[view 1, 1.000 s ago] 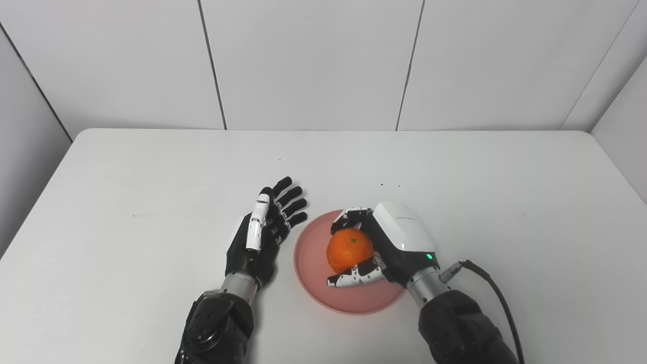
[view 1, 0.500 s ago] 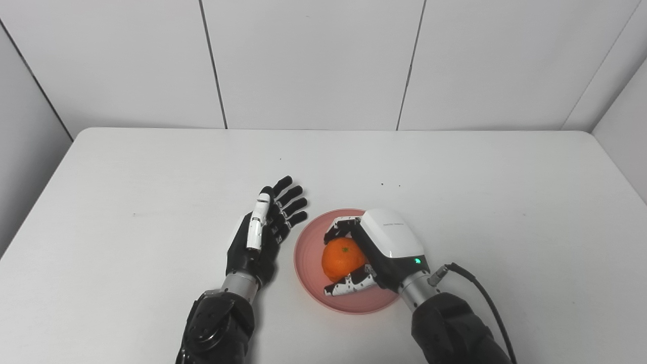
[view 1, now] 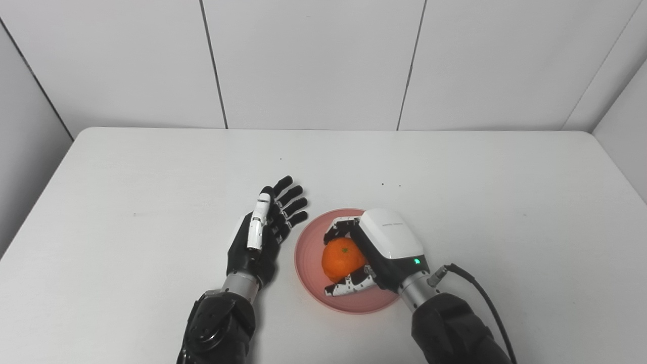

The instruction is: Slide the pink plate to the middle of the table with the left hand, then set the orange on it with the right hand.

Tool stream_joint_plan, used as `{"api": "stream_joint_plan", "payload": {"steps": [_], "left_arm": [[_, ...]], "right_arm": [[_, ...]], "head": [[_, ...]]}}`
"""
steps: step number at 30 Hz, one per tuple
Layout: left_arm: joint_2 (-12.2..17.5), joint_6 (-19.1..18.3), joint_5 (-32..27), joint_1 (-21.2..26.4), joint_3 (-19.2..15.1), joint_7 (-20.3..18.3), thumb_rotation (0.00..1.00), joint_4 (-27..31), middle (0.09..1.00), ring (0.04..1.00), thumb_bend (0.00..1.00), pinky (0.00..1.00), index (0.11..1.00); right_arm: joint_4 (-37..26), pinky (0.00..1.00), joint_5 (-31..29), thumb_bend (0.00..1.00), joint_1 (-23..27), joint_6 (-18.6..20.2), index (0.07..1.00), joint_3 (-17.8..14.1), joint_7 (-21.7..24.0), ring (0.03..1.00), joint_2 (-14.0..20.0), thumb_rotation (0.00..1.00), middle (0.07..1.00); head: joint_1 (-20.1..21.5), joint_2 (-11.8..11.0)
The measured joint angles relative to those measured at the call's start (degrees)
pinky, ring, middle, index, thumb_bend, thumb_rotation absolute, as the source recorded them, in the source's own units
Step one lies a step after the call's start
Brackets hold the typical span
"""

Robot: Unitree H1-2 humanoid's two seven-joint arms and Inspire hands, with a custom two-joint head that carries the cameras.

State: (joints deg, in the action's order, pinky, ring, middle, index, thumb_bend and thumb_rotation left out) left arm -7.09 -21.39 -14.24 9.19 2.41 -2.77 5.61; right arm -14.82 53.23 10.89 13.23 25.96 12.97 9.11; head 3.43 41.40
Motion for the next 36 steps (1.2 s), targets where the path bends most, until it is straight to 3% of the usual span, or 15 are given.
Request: {"api": "stream_joint_plan", "payload": {"steps": [1,3,10,22,29,34,36], "left_arm": [[0.0,0.0,0.0,0.0,0.0,0.0,1.00,0.0,0.854,0.837,0.37,0.81,0.847],[0.0,0.0,0.0,0.0,0.0,0.0,1.00,0.0,0.854,0.838,0.37,0.81,0.847],[0.0,0.0,0.0,0.0,-0.1,0.0,1.00,-0.1,0.851,0.835,0.37,0.82,0.845],[0.0,0.3,0.0,0.0,-0.1,0.0,1.00,-0.4,0.851,0.837,0.38,0.82,0.843],[0.0,0.5,0.0,0.0,-0.1,-0.1,1.00,-0.5,0.849,0.839,0.38,0.82,0.841],[0.0,0.5,-0.1,0.0,-0.1,-0.1,1.00,-0.5,0.853,0.838,0.37,0.82,0.847],[0.0,0.5,-0.2,0.0,-0.2,-0.1,1.00,-0.5,0.852,0.837,0.37,0.82,0.845]], "right_arm": [[-0.1,0.29,0.1,0.74,0.0,0.0,0.576,-0.1,0.3,0.413,-0.1,0.10,0.498],[-0.5,0.34,0.5,0.87,-0.1,0.1,0.614,-0.4,1.2,0.468,-0.2,0.18,0.564],[-2.4,0.38,1.7,0.99,-0.5,0.4,0.661,-1.4,4.3,0.510,-0.6,0.30,0.637],[-6.8,0.59,-0.4,1.00,-1.1,0.3,0.724,-4.5,4.5,0.659,-1.2,0.40,0.710],[-9.3,0.70,-10.8,1.00,-0.7,1.0,0.808,-10.3,6.6,0.769,-2.7,0.45,0.804],[-10.5,0.69,-16.1,1.00,-1.1,2.1,0.834,-14.6,4.9,0.772,-4.1,0.56,0.804],[-11.1,0.71,-17.4,0.98,-1.8,2.1,0.853,-16.7,2.4,0.793,-5.2,0.69,0.823]], "head": [[0.1,-0.1],[0.3,-0.1],[0.4,-0.1],[1.1,-0.6],[1.1,-1.0],[1.3,-1.3],[1.3,-1.6]]}}
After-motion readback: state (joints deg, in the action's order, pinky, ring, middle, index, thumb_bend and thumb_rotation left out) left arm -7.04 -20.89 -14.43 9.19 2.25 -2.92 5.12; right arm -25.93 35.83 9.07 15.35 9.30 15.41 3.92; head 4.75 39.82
